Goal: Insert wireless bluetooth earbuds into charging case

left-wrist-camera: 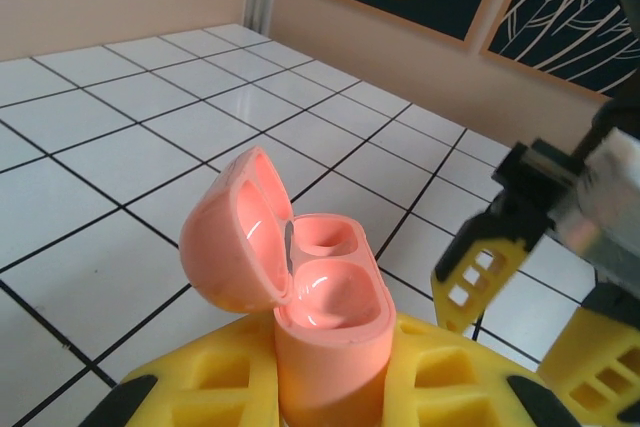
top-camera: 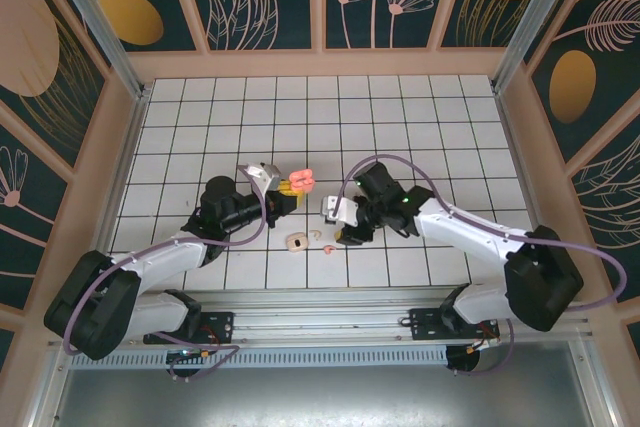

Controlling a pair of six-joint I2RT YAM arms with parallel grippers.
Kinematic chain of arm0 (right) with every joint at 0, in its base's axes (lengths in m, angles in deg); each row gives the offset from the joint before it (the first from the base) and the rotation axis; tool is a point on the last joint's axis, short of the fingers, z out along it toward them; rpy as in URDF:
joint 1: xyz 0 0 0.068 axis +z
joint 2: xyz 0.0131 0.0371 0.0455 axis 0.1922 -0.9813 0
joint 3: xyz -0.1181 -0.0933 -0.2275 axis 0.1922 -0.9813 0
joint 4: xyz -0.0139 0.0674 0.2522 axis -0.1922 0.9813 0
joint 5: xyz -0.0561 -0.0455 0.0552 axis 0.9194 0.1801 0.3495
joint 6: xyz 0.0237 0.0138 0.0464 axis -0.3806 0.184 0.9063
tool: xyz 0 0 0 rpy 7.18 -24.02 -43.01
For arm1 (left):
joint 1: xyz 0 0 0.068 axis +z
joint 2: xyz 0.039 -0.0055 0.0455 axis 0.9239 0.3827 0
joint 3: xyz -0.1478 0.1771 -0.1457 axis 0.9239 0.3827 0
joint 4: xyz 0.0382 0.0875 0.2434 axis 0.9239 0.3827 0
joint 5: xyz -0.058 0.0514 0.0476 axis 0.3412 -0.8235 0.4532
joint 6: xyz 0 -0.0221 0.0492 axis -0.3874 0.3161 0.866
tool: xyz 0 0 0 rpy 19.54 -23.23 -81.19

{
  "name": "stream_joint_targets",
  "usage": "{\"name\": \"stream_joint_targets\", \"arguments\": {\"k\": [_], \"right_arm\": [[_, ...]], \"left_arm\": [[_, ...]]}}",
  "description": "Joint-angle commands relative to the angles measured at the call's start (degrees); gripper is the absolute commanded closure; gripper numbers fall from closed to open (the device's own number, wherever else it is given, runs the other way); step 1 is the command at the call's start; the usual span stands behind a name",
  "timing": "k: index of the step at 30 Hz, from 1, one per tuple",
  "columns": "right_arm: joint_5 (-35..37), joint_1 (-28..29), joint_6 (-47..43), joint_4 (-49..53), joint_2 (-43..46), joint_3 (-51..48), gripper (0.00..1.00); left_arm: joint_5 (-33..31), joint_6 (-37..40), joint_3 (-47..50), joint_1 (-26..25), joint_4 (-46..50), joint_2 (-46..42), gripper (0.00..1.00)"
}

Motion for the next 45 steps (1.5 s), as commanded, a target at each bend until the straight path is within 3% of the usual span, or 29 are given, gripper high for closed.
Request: {"name": "stream_joint_targets", "arguments": {"k": [1, 7, 36, 45], "right_arm": [[-1.9, 1.0, -6.2, -1.2, -2.3, -0.8, 0.54], [-2.3, 2.0, -8.9, -1.5, -6.1, -0.1, 0.56], [1.7, 6.1, -10.0, -5.0, -18.2, 2.1, 0.57], [2.3, 6.0, -10.4, -4.2, -19.3, 2.9, 0.68]], "left_arm": [[-2.1, 0.6, 0.7, -0.2, 0.7, -0.5, 0.94], [-3.8, -1.4, 1.8, -0.3, -0.8, 0.4, 1.0], [-8.3, -1.3, 4.1, -0.3, -0.1, -2.9, 1.0], [-8.3, -0.2, 4.0, -0.3, 0.8, -3.6, 1.0]]}}
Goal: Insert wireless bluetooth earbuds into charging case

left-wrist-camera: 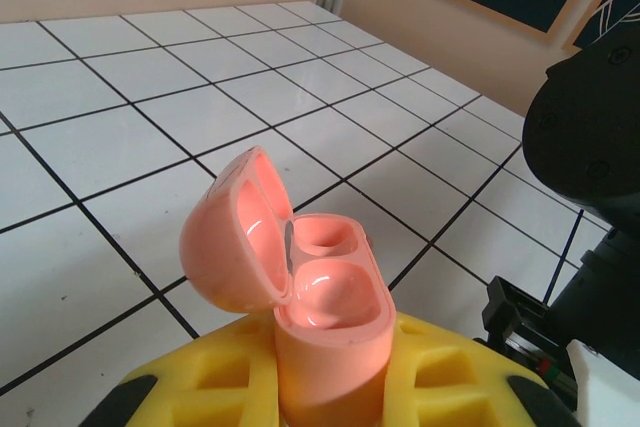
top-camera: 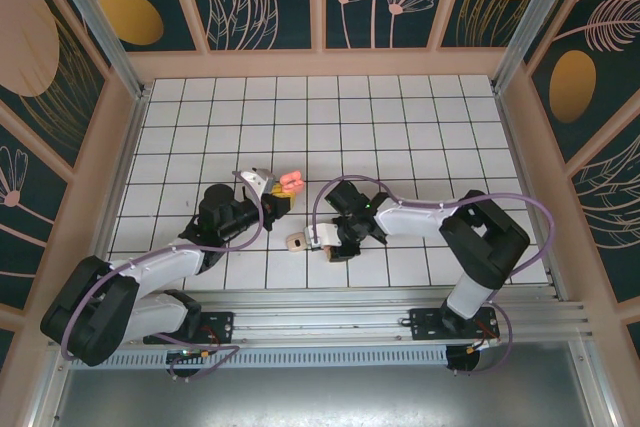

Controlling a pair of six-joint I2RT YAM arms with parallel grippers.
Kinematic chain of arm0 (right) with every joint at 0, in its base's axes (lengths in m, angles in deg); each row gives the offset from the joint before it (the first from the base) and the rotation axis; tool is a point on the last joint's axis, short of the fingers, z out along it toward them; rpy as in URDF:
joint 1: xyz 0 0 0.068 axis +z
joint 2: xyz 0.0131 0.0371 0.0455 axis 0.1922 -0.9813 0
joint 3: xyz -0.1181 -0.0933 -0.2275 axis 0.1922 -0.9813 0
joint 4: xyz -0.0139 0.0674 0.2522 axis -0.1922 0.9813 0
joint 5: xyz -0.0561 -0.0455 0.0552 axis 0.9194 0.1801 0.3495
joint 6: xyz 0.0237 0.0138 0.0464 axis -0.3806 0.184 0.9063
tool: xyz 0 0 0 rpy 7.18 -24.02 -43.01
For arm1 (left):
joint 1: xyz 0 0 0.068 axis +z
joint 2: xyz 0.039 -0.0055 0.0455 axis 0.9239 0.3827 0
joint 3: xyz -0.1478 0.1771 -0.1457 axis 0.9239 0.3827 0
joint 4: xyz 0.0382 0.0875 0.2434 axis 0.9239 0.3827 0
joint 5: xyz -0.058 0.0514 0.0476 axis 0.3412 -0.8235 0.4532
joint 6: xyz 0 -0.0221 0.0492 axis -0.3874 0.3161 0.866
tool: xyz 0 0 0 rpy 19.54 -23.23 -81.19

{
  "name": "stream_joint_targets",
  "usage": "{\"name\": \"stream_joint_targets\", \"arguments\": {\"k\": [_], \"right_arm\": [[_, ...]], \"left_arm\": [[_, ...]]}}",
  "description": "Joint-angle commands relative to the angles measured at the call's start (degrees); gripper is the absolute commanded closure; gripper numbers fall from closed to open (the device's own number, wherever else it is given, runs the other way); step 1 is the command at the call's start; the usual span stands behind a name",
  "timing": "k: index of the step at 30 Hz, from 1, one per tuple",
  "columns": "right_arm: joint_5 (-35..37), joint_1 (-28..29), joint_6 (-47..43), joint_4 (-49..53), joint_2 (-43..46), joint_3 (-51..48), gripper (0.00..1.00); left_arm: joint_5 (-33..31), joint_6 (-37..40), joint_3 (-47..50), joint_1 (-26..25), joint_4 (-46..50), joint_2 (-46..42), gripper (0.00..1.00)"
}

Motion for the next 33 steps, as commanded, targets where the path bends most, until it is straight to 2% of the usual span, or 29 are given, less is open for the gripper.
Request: {"name": "stream_joint_targets", "arguments": {"k": [1, 5, 12, 18, 20, 22, 30, 33], "right_arm": [[0.9, 0.4, -1.1, -0.7, -0.6, 1.1, 0.69], [0.9, 0.2, -0.3, -2.0, 0.4, 0.4, 0.76], [-4.5, -2.6, 6.0, -10.8, 6.7, -4.1, 0.78], [-15.7, -8.7, 19.2, -26.5, 17.1, -11.1, 0.78], [-21.4, -11.7, 27.4, -37.0, 21.4, -14.7, 0.78], [-23.4, -13.4, 33.8, -46.0, 24.7, -17.7, 0.78], [-22.6, -13.3, 53.0, -68.1, 29.3, -22.5, 0.78], [-20.2, -11.3, 56.1, -73.6, 29.0, -23.0, 0.78]], "left_arm": [[-0.2, 1.8, 0.1, -0.3, 0.3, -1.5, 1.0], [0.0, 2.4, 0.2, -0.3, 0.3, -1.4, 1.0], [1.4, 2.7, 2.0, -0.2, -4.5, -1.3, 1.0], [3.5, 0.9, 6.8, -0.2, -18.5, -0.8, 1.0], [5.8, 1.3, 8.1, -0.3, -23.2, -0.2, 1.0], [7.5, 1.6, 8.5, -0.3, -26.9, 0.6, 1.0], [10.2, 6.8, 5.9, -1.7, -29.1, 4.1, 1.0], [10.2, 7.6, 4.9, -2.4, -29.1, 4.9, 1.0]]}}
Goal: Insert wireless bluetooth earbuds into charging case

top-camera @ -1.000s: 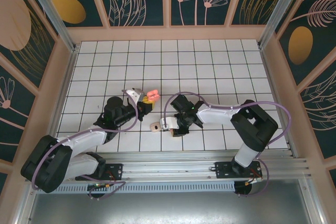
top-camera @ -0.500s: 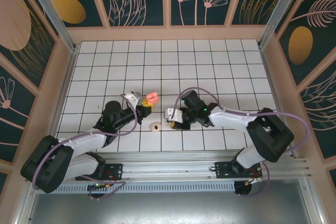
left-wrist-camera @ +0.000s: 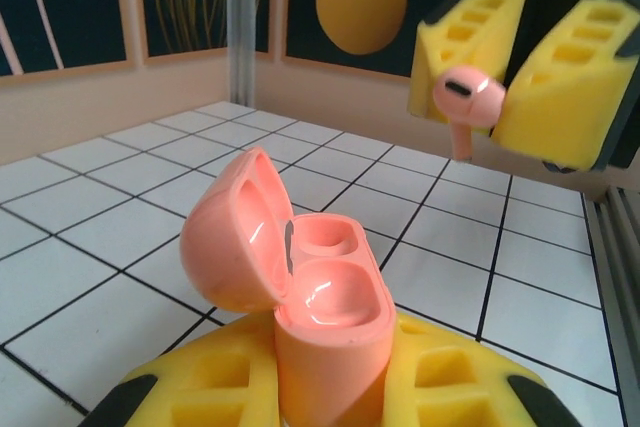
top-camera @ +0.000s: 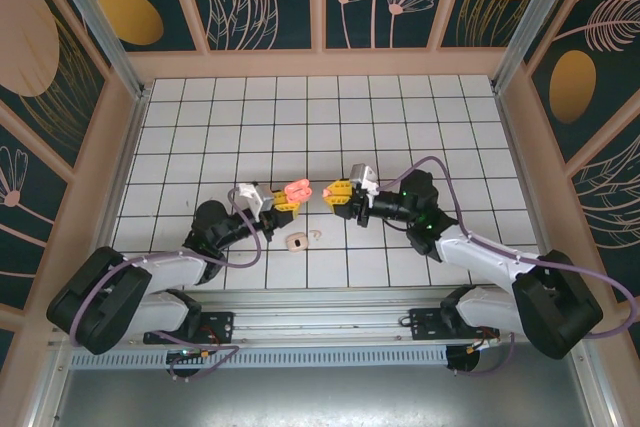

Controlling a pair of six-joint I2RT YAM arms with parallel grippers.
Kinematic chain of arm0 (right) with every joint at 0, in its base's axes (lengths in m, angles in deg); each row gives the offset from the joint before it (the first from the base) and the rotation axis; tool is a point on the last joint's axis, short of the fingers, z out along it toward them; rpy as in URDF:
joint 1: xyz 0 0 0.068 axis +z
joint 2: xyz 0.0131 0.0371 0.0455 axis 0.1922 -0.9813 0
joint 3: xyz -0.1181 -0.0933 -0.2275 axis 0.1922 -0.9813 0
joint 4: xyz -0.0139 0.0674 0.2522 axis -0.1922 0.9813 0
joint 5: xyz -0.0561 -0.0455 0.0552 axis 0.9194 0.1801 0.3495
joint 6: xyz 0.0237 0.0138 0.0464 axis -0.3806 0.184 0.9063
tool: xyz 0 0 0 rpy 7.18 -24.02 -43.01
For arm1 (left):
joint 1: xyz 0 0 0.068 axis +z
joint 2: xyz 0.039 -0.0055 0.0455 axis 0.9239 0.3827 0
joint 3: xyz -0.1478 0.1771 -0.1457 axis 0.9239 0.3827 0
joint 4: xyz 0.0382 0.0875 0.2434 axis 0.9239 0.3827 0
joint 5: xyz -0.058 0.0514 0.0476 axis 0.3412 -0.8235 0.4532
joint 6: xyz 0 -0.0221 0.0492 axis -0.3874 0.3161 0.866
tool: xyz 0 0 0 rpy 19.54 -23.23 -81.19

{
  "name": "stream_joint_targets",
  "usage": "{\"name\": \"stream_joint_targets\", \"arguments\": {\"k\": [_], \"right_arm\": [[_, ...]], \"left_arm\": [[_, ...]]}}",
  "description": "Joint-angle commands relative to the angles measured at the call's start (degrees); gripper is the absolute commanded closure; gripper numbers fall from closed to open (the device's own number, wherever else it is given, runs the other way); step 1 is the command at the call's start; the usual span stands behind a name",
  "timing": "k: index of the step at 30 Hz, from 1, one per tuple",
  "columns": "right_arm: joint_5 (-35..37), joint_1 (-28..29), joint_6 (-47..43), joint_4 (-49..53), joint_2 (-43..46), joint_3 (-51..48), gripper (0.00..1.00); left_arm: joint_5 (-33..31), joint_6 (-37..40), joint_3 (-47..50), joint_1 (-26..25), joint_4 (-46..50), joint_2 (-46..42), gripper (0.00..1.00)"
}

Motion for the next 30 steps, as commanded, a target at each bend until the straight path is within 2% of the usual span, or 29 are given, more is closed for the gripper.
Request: {"name": "stream_joint_targets", "arguments": {"k": [1, 8, 17, 30], "right_arm": [[1.4, 2.4, 8.5, -13.8, 0.4, -0.9, 0.78], [6.2, 6.0, 13.9, -23.0, -4.6, 0.2, 0.78], [8.2, 7.5, 16.2, -25.7, -8.2, 0.9, 0.78], [14.7, 9.5, 16.5, -28.3, -11.8, 0.9, 0.78]], "left_arm": [[1.5, 2.8, -2.2, -1.1, -3.8, 0.7, 1.0], [-0.5, 4.1, -3.9, -3.6, -2.2, 1.1, 1.0], [-1.3, 3.3, -4.5, -3.8, -2.1, 0.2, 1.0], [-1.4, 2.6, -4.9, -3.8, -2.1, -1.7, 1.0]]}}
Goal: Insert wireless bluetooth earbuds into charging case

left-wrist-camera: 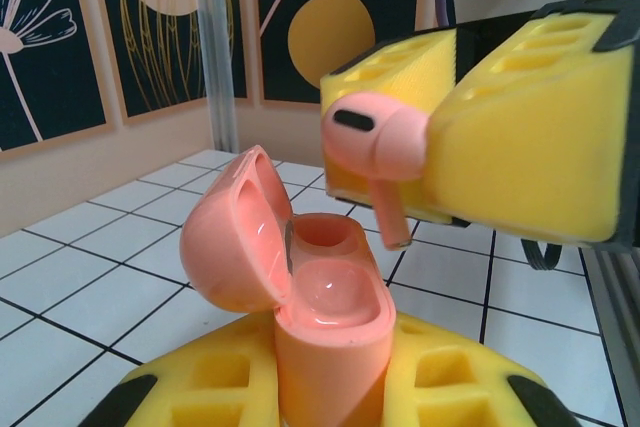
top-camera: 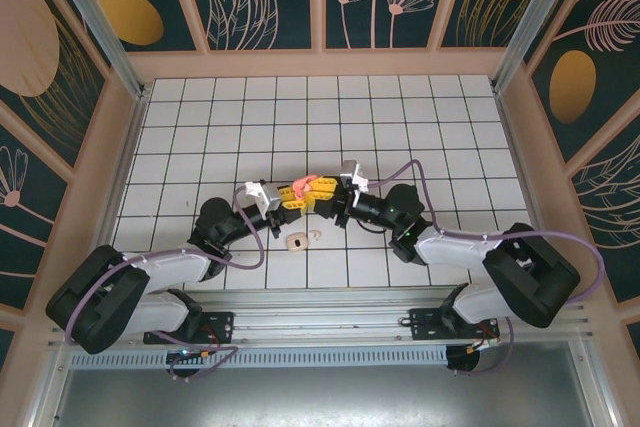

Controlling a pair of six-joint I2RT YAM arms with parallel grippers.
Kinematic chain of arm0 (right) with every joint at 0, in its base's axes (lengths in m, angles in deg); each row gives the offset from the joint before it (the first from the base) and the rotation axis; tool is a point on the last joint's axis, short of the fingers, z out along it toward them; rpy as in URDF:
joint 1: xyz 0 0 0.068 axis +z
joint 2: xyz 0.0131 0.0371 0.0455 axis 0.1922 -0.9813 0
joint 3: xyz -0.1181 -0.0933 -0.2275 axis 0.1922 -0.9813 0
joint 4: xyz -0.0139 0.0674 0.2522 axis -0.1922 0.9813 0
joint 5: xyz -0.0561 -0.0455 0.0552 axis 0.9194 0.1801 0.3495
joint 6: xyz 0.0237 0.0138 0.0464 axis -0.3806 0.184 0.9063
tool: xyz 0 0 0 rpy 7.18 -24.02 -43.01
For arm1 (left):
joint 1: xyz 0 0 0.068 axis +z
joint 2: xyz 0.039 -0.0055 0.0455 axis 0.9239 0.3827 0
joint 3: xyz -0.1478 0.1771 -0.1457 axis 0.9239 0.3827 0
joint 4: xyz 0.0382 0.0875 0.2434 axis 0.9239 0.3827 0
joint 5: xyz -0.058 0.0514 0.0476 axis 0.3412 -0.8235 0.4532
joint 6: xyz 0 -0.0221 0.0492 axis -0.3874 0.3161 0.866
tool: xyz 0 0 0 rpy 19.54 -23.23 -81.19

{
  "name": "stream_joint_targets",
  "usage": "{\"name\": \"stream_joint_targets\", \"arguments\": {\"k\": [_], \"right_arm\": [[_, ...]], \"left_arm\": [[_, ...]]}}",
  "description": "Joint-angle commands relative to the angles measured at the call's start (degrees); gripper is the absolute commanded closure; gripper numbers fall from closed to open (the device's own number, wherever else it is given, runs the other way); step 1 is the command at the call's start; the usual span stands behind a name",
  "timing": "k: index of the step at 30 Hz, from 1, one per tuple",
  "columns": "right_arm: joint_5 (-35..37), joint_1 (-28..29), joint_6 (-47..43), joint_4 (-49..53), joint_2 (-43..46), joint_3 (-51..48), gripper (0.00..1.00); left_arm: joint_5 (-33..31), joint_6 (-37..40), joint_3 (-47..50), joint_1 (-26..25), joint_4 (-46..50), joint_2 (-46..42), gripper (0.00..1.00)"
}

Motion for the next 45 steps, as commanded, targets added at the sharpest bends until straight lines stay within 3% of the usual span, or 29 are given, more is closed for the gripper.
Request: {"name": "stream_joint_targets", "arguments": {"k": [1, 13, 21, 45], "right_arm": [[3.4, 0.7, 1.0, -4.7, -1.2, 1.3, 0.78], [5.1, 2.1, 1.5, -6.7, -4.6, 1.8, 0.78], [7.8, 3.9, -3.1, -0.9, -3.6, 0.6, 0.78], [10.0, 5.7, -7.4, 3.7, -2.0, -0.2, 0.72]], "left_arm": [[0.1, -0.2, -1.7, -0.4, -1.5, -1.3, 1.0], [0.4, -1.1, -2.3, -0.3, -1.5, -2.7, 1.0], [-1.2, -2.5, -2.6, -0.3, -1.8, -4.1, 1.0], [-2.8, -2.4, -2.8, -0.3, -1.0, -5.2, 1.0]]}}
